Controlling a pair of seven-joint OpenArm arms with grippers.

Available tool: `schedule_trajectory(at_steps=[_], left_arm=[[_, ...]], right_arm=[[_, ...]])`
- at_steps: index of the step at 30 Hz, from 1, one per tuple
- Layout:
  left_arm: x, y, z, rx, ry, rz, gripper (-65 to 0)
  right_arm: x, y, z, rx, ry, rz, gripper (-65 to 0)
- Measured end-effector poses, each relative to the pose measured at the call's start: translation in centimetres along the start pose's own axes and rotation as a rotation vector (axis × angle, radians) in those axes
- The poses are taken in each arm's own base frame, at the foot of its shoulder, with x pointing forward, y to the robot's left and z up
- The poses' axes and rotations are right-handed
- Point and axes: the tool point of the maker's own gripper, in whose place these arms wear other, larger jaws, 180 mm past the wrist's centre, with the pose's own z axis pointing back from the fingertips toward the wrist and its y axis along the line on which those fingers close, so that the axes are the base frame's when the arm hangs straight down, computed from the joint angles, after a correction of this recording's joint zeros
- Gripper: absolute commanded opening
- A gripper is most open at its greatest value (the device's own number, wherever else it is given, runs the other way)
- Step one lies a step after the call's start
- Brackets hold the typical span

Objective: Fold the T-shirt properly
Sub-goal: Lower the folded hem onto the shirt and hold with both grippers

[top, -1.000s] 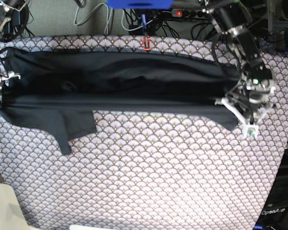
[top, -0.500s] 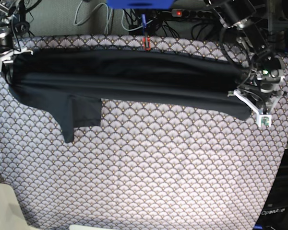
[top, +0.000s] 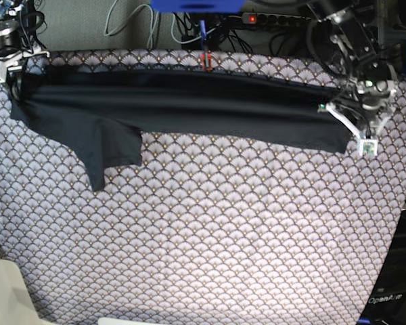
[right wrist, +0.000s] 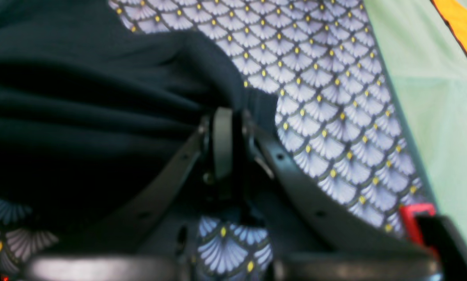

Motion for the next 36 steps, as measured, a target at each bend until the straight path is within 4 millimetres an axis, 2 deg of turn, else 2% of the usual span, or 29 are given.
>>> schedule_trajectory(at_steps=[2, 5, 16, 19, 25, 27, 32, 36], left_arm=[[-1.0, -0.5, 0.1, -0.02, 0.02, -0.023, -65.0], [-1.9, -1.4, 0.3, -0.076, 0.048, -0.094, -65.0], [-2.2, -1.9, 0.2, -0.104, 0.055, -0.126, -65.0], [-2.2, -1.9, 0.2, -0.106, 0.055, -0.127, -65.0], [-3.0, -2.3, -0.3, -0.124, 0.076, -0.12, -65.0], [-3.1, -2.3, -0.3, -0.126, 0.071, -0.12, -64.6], [-3.4, -2.8, -0.1, -0.155, 0.07, -0.147, -51.3], [-3.4, -2.4, 0.0, -0.145, 0.07, -0.141, -50.4]], right_arm=[[-0.8, 0.2, 0.1, 0.0, 0.021, -0.016, -65.0], [-0.8, 0.2, 0.1, -0.001, 0.02, -0.016, -65.0], [-1.6, 0.7, 0.6, 0.017, 0.049, -0.005, -64.5], [-2.5, 0.8, 0.7, 0.028, 0.096, 0.047, -64.0], [-3.0, 0.9, 0.8, 0.036, 0.123, 0.079, -63.8], [-3.0, 0.9, 0.8, 0.036, 0.123, 0.079, -61.5], [-3.1, 0.8, 0.9, 0.033, 0.126, 0.083, -54.8], [-3.0, 0.7, 0.9, 0.033, 0.125, 0.083, -54.9]])
